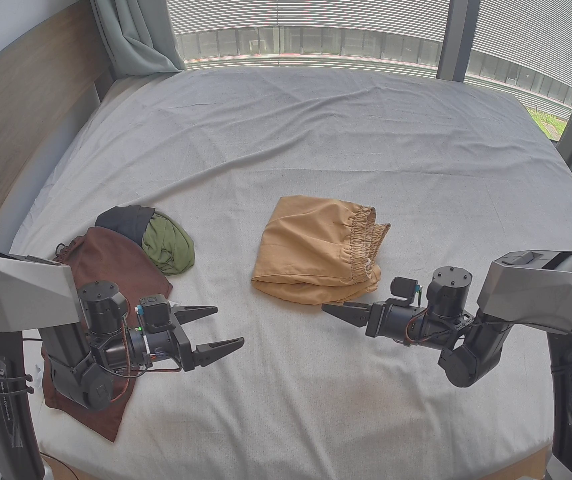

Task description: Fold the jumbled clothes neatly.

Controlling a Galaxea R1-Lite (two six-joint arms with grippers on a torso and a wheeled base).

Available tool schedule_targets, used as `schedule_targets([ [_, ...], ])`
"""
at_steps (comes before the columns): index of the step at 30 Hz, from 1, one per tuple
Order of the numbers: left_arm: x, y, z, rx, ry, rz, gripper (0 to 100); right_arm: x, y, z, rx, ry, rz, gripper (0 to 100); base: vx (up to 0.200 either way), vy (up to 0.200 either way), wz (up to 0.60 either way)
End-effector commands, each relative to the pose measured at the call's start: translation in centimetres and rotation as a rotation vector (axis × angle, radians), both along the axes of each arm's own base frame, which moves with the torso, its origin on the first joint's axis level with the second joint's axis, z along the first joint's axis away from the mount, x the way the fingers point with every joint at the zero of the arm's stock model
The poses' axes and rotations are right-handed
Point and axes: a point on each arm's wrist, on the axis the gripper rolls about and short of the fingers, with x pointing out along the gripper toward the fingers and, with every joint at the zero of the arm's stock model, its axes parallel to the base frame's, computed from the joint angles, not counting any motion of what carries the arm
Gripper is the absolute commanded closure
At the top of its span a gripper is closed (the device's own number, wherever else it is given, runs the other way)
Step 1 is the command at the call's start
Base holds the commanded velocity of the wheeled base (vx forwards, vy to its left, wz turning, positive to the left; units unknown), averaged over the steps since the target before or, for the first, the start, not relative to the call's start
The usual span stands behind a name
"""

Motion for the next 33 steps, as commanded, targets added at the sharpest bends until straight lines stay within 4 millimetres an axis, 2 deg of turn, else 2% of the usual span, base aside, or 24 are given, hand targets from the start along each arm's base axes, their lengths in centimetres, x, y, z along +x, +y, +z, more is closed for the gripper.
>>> schedule_targets([
  [1,0.0,-0.1,0.0,0.000,-0.001,-0.003,0,-0.7,0.8,4.5,0.070,-0.065,0.040,0,0.000,0.000,0.00],
  [4,0.1,0.0,0.0,0.000,-0.001,-0.001,0,-0.2,1.4,6.7,0.136,-0.095,0.065,0,0.000,0.000,0.00],
  [9,0.1,-0.1,-0.2,0.001,0.002,-0.001,0,2.5,1.8,9.7,0.225,-0.171,0.050,0,0.000,0.000,0.00],
  [12,0.1,-0.1,-0.2,0.001,0.002,-0.001,0,3.9,1.6,10.2,0.257,-0.170,0.036,0,0.000,0.000,0.00],
  [15,0.1,0.0,-0.2,0.001,0.000,0.000,0,6.1,1.2,9.0,0.262,-0.163,0.009,0,0.000,0.000,0.00],
  [18,0.1,0.0,-0.1,0.000,-0.001,0.000,0,7.0,0.9,8.1,0.257,-0.155,-0.006,0,0.000,0.000,0.00],
  [20,0.1,-0.1,-0.1,0.001,0.000,-0.001,0,8.6,0.3,6.2,0.243,-0.123,-0.034,0,0.000,0.000,0.00],
  [22,0.1,-0.1,-0.1,0.001,0.000,-0.001,0,9.2,0.2,4.9,0.232,-0.101,-0.046,0,0.000,0.000,0.00],
  [29,0.1,0.0,-0.2,0.001,0.002,0.000,0,9.9,-0.2,0.5,0.184,-0.054,-0.064,0,0.000,0.000,0.00],
  [33,0.1,-0.1,-0.2,0.001,0.002,-0.001,0,9.9,-0.2,-1.3,0.159,-0.037,-0.069,0,0.000,0.000,0.00],
])
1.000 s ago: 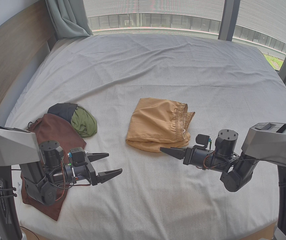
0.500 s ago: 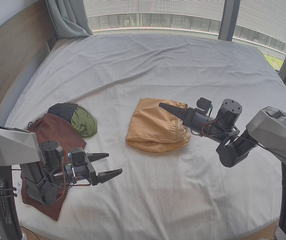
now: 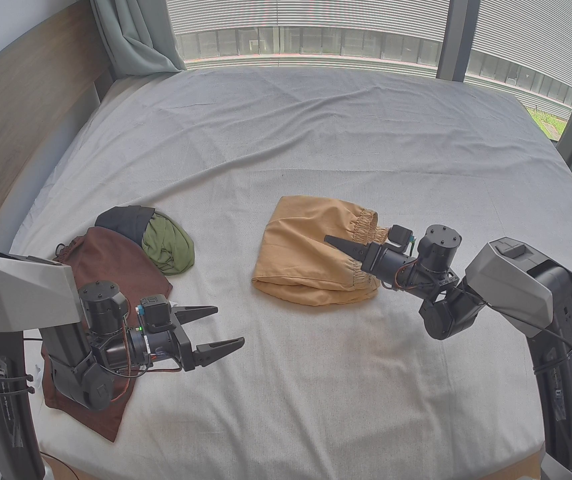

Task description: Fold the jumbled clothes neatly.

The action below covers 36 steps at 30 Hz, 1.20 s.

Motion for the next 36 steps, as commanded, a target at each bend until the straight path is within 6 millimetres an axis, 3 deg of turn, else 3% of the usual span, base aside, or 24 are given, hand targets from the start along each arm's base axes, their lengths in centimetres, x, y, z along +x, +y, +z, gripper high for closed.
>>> schedule_targets([
  [1,0.0,0.0,-0.1,0.000,0.001,-0.001,0,0.1,-0.1,-3.8,-0.029,0.064,-0.004,0,0.000,0.000,0.00],
  [5,0.0,0.0,-0.1,0.000,0.004,0.001,0,0.1,-0.2,-4.9,-0.048,0.070,-0.005,0,0.000,0.000,0.00],
  [11,-0.1,-0.1,0.0,0.000,0.003,-0.002,0,0.0,-0.2,-4.6,-0.047,0.060,-0.007,0,0.000,0.000,0.00],
  [13,-0.1,-0.1,0.2,-0.001,-0.002,-0.002,0,0.0,-0.2,-3.8,-0.042,0.042,-0.007,0,0.000,0.000,0.00],
  [17,-0.3,-0.1,1.3,-0.008,-0.035,-0.004,0,-1.2,-0.2,0.7,-0.024,-0.018,-0.019,0,0.000,0.000,0.00],
  [22,-1.3,-0.4,3.5,-0.020,-0.084,-0.022,0,-4.1,-0.7,5.3,-0.082,-0.130,-0.018,0,0.000,0.000,0.00],
  [26,-2.2,-0.3,4.9,-0.026,-0.114,-0.025,0,-8.2,-1.4,9.2,-0.137,-0.212,-0.013,0,0.000,0.000,0.00],
  [27,-2.2,-0.3,4.9,-0.026,-0.114,-0.025,0,-8.2,-1.4,9.2,-0.137,-0.212,-0.013,0,0.000,0.000,0.00],
  [28,-2.9,-0.1,5.7,-0.027,-0.135,-0.029,0,-10.5,-2.0,9.9,-0.179,-0.239,-0.012,0,0.000,0.000,0.00],
  [36,-6.2,-1.2,8.1,-0.023,-0.227,-0.143,0,-16.4,-4.4,11.7,-0.331,-0.360,-0.147,0,0.000,0.000,0.00],
])
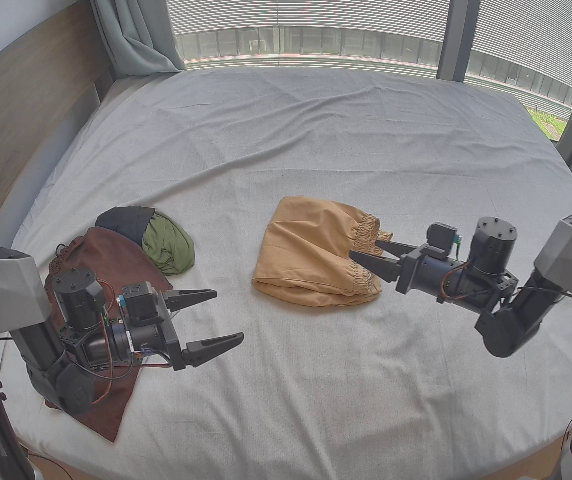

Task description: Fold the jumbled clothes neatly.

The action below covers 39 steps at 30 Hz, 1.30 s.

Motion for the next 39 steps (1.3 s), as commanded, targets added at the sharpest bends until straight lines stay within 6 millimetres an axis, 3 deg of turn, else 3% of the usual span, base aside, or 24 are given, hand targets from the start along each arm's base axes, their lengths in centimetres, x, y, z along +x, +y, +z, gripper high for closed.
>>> schedule_targets([
  [1,-3.7,-0.8,3.4,-0.010,-0.105,-0.088,0,-6.4,-2.1,4.8,-0.068,-0.169,-0.075,0,0.000,0.000,0.00],
  [5,-5.1,-0.6,5.4,-0.029,-0.167,-0.096,0,-9.6,-3.6,5.9,-0.133,-0.242,-0.105,0,0.000,0.000,0.00],
  [7,-5.5,-0.5,5.8,-0.034,-0.174,-0.096,0,-10.2,-3.8,6.1,-0.138,-0.253,-0.113,0,0.000,0.000,0.00],
  [8,-6.7,-0.3,6.6,-0.043,-0.197,-0.105,0,-11.6,-4.5,6.7,-0.144,-0.278,-0.137,0,0.000,0.000,0.00],
  [14,-10.2,-0.1,8.1,-0.067,-0.239,-0.148,0,-15.2,-6.7,8.3,-0.143,-0.352,-0.191,0,0.000,0.000,0.00],
  [16,-12.1,0.3,8.9,-0.092,-0.256,-0.160,0,-17.4,-7.9,9.5,-0.126,-0.412,-0.230,0,0.000,0.000,0.00],
  [25,-15.9,2.2,9.5,-0.146,-0.244,-0.063,0,-24.2,-11.1,11.5,-0.094,-0.600,-0.380,0,0.000,0.000,0.00],
  [28,-17.4,3.0,10.3,-0.177,-0.261,-0.020,0,-27.3,-11.7,11.2,-0.086,-0.637,-0.403,0,0.000,0.000,0.00],
  [32,-18.1,3.6,10.7,-0.187,-0.278,0.031,0,-28.8,-11.8,10.8,-0.079,-0.640,-0.403,0,0.000,0.000,0.00],
  [34,-19.0,4.2,10.9,-0.192,-0.289,0.098,0,-31.2,-12.0,9.8,-0.081,-0.638,-0.403,0,0.000,0.000,0.00],
  [36,-19.9,4.6,11.1,-0.205,-0.310,0.132,0,-32.7,-12.2,9.2,-0.087,-0.636,-0.419,0,0.000,0.000,0.00],
  [38,-20.0,4.6,11.2,-0.206,-0.313,0.136,0,-33.0,-12.2,9.1,-0.088,-0.636,-0.422,0,0.000,0.000,0.00],
  [39,-21.1,5.2,11.4,-0.212,-0.347,0.164,0,-34.5,-12.4,8.4,-0.098,-0.644,-0.450,0,0.000,0.000,0.00],
])
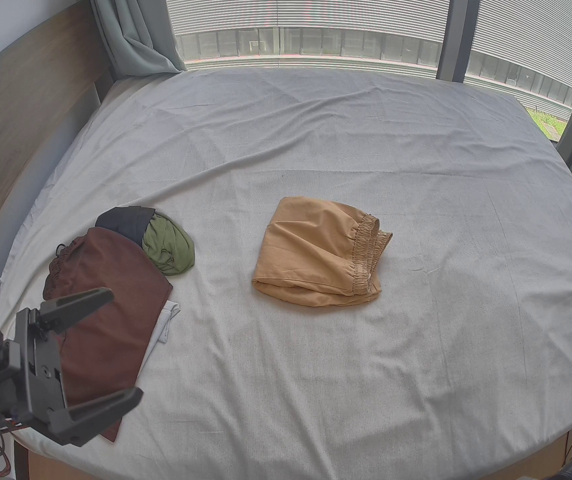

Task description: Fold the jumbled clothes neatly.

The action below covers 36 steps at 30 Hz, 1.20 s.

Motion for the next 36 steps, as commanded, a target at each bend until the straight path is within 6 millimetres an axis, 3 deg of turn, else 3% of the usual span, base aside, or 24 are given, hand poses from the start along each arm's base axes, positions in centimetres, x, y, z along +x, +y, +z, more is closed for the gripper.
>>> schedule_targets([
  [1,-3.9,2.0,1.1,-0.058,-0.107,0.118,0,-6.3,-0.7,-1.8,0.007,-0.115,-0.056,0,0.000,0.000,0.00],
  [6,-6.3,3.0,0.6,-0.052,-0.116,0.177,0,-8.9,-0.8,-4.0,0.002,-0.111,-0.052,0,0.000,0.000,0.00],
  [12,-8.8,3.8,-0.4,-0.045,-0.129,0.241,0,-9.9,-0.7,-7.0,-0.004,-0.079,-0.098,0,0.000,0.000,0.00],
  [16,-11.5,4.2,-2.5,-0.017,-0.131,0.319,0,-9.3,-0.9,-8.2,-0.027,-0.019,-0.217,0,0.000,0.000,0.00],
  [21,-14.0,4.2,-6.3,0.001,-0.082,0.396,0,-8.6,-1.3,-10.7,-0.017,0.236,-0.417,0,0.000,0.000,0.00],
  [28,-13.9,4.4,-7.2,0.021,-0.034,0.564,0,-8.6,-1.7,-10.8,0.018,0.258,-0.588,0,0.000,0.000,0.00],
  [30,-13.6,4.6,-8.3,0.074,0.059,0.621,0,-8.6,-1.9,-10.8,0.039,0.261,-0.649,0,0.000,0.000,0.00],
  [36,-13.5,5.0,-8.4,0.050,0.081,0.823,0,-8.6,-1.7,-10.8,0.004,0.254,-0.601,0,0.000,0.000,0.00],
])
